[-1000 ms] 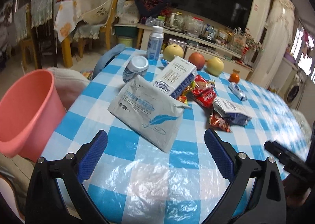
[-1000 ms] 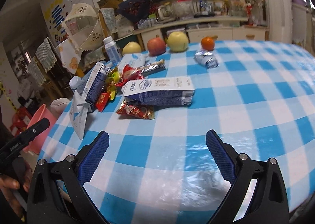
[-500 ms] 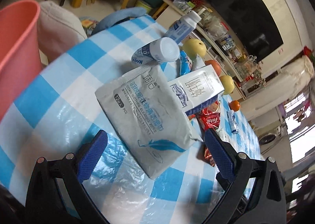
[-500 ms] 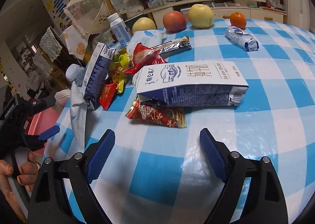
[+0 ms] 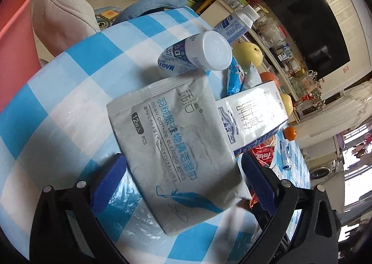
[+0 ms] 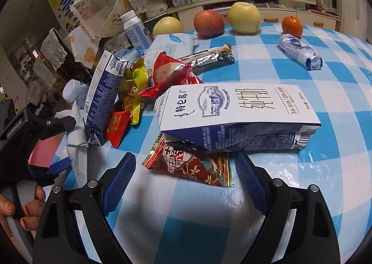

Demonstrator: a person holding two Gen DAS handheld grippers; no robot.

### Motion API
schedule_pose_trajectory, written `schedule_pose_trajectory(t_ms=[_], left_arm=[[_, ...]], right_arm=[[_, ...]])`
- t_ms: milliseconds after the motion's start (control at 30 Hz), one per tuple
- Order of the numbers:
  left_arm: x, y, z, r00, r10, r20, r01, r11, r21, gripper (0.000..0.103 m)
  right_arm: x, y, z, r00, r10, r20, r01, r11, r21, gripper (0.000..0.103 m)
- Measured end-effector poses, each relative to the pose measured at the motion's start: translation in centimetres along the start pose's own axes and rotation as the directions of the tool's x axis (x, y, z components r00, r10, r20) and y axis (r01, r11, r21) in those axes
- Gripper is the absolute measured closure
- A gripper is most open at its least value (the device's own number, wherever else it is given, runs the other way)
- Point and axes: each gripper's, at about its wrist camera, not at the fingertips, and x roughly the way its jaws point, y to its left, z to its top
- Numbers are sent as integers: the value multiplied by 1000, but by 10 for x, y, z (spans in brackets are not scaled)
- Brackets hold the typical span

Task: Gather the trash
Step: 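Grasp the red candy wrapper with the right tool while the left tool grasps the wet-wipe pack, then lift the wet-wipe pack with the left tool while the right tool lifts the candy wrapper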

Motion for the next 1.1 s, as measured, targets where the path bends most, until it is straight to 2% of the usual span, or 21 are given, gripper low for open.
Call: schedule_pose_trajectory(t_ms=[100,267,300,367,567,700,800,867,900,933,967,1100], left_arm=[[2,-3,2,1000,20,4,-20,1000,12,4],[5,-11,-5,996,91,10,-92,992,83,6],[4,-12,-6,995,101,12,-101,990,94,7],[4,-12,-8,993,118,16,-119,986,116,11],[-1,-7,-11,993,115,16,-116,984,137,17],[-5,-4,-12,994,106,13,-107,984,142,23],[-10,-3,-12,995,101,20,-102,983,154,30],[-15,-1,-12,995,94,23,-96,982,160,34],[-18,0,-12,996,87,27,-90,983,162,41],[-20,0,-11,997,72,28,-75,983,166,53],[-23,1,-11,997,72,31,-76,982,172,56],[-27,8,-10,997,71,31,-75,983,170,54]], right_arm=[[3,2,3,1000,-12,4,12,1000,-12,16],[8,6,7,999,-38,8,38,999,-24,16],[10,8,7,999,-50,7,50,998,-34,17],[11,10,8,997,-82,5,82,995,-49,27],[11,10,8,993,-122,7,122,990,-73,42],[9,13,4,991,-131,9,131,987,-94,46],[6,16,0,992,-129,10,129,985,-117,49],[3,17,-3,993,-121,9,121,986,-119,54],[1,18,-4,994,-113,6,113,987,-116,55],[0,18,-6,995,-103,2,103,988,-113,55],[-1,18,-8,996,-95,-2,94,989,-111,55],[-6,26,-16,997,-72,-10,70,991,-118,56]])
